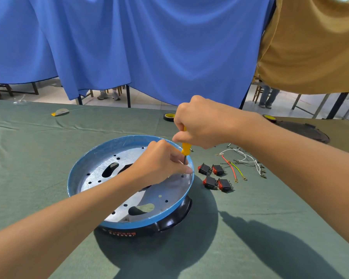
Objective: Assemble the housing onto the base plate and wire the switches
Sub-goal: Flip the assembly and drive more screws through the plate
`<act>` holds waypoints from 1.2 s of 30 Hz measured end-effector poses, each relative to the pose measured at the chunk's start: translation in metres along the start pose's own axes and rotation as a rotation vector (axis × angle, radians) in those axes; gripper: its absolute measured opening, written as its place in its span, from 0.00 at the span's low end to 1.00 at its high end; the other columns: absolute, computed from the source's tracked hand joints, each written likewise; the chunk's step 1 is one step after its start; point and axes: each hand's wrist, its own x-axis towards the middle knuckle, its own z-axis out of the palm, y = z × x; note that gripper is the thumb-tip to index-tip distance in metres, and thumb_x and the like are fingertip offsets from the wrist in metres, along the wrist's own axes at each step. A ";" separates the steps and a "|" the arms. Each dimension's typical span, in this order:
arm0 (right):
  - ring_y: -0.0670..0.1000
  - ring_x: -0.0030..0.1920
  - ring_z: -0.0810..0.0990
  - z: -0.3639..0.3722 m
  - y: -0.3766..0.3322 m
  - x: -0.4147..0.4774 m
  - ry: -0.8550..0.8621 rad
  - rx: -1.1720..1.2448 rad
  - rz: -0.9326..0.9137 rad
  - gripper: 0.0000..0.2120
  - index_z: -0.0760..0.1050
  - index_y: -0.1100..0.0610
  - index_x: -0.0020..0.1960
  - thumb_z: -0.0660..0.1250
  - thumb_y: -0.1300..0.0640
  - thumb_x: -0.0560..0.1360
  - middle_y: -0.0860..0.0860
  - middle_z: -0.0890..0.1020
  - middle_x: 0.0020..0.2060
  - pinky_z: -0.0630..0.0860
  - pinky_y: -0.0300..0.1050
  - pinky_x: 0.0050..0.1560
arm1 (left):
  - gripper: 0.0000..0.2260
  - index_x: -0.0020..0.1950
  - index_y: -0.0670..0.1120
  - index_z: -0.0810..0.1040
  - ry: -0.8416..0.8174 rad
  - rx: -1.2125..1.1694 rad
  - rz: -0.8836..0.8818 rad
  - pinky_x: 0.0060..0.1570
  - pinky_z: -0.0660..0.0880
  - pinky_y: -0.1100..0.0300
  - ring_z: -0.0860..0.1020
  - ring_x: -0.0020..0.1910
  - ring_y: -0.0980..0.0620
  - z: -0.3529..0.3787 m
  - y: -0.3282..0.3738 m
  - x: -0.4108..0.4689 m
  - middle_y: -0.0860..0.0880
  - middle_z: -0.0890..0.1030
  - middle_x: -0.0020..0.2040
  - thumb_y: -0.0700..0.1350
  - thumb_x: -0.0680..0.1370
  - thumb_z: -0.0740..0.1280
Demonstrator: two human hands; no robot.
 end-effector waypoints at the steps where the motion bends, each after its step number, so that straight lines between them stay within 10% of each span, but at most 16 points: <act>1: 0.54 0.33 0.72 0.003 -0.001 0.000 0.016 -0.018 0.017 0.18 0.63 0.53 0.31 0.66 0.51 0.76 0.52 0.67 0.29 0.67 0.44 0.28 | 0.05 0.37 0.49 0.86 0.010 0.016 0.009 0.36 0.71 0.60 0.70 0.29 0.59 0.000 0.000 0.000 0.53 0.81 0.29 0.49 0.70 0.77; 5: 0.53 0.30 0.67 0.008 -0.004 -0.002 0.004 -0.056 0.027 0.21 0.61 0.55 0.31 0.62 0.49 0.79 0.53 0.66 0.30 0.60 0.43 0.27 | 0.05 0.38 0.48 0.87 -0.008 0.094 0.057 0.37 0.69 0.68 0.73 0.32 0.61 0.002 0.001 -0.001 0.63 0.76 0.25 0.44 0.73 0.75; 10: 0.52 0.47 0.77 -0.006 -0.007 -0.004 -0.156 -0.077 -0.125 0.05 0.76 0.47 0.48 0.67 0.57 0.75 0.48 0.79 0.44 0.76 0.48 0.39 | 0.04 0.41 0.47 0.87 -0.066 0.028 0.063 0.44 0.73 0.65 0.79 0.40 0.61 -0.002 -0.001 -0.003 0.56 0.85 0.39 0.41 0.75 0.73; 18: 0.54 0.31 0.82 0.012 -0.007 0.006 -0.074 -0.037 -0.002 0.13 0.66 0.58 0.32 0.63 0.59 0.75 0.49 0.71 0.15 0.71 0.43 0.23 | 0.09 0.34 0.46 0.85 0.003 0.049 0.013 0.41 0.71 0.52 0.71 0.34 0.49 -0.001 -0.002 -0.002 0.45 0.82 0.34 0.48 0.72 0.76; 22: 0.51 0.22 0.80 0.016 -0.003 0.007 -0.104 0.007 0.079 0.17 0.67 0.59 0.33 0.60 0.55 0.79 0.50 0.70 0.12 0.70 0.38 0.23 | 0.08 0.38 0.44 0.86 -0.011 0.106 0.053 0.45 0.72 0.50 0.73 0.35 0.47 0.002 -0.002 -0.003 0.44 0.83 0.34 0.46 0.74 0.74; 27: 0.48 0.42 0.77 -0.003 -0.006 0.007 -0.234 -0.080 -0.082 0.08 0.75 0.50 0.41 0.71 0.48 0.74 0.46 0.79 0.33 0.69 0.42 0.30 | 0.05 0.41 0.47 0.87 0.007 0.101 0.071 0.43 0.71 0.54 0.76 0.36 0.48 0.004 -0.006 -0.005 0.47 0.85 0.37 0.45 0.75 0.73; 36: 0.40 0.31 0.77 0.000 -0.015 0.013 -0.308 -0.115 -0.081 0.08 0.72 0.57 0.36 0.64 0.59 0.74 0.45 0.80 0.21 0.70 0.39 0.22 | 0.06 0.44 0.46 0.87 -0.032 0.110 0.089 0.49 0.71 0.49 0.78 0.42 0.46 0.004 -0.009 -0.006 0.46 0.85 0.40 0.45 0.77 0.71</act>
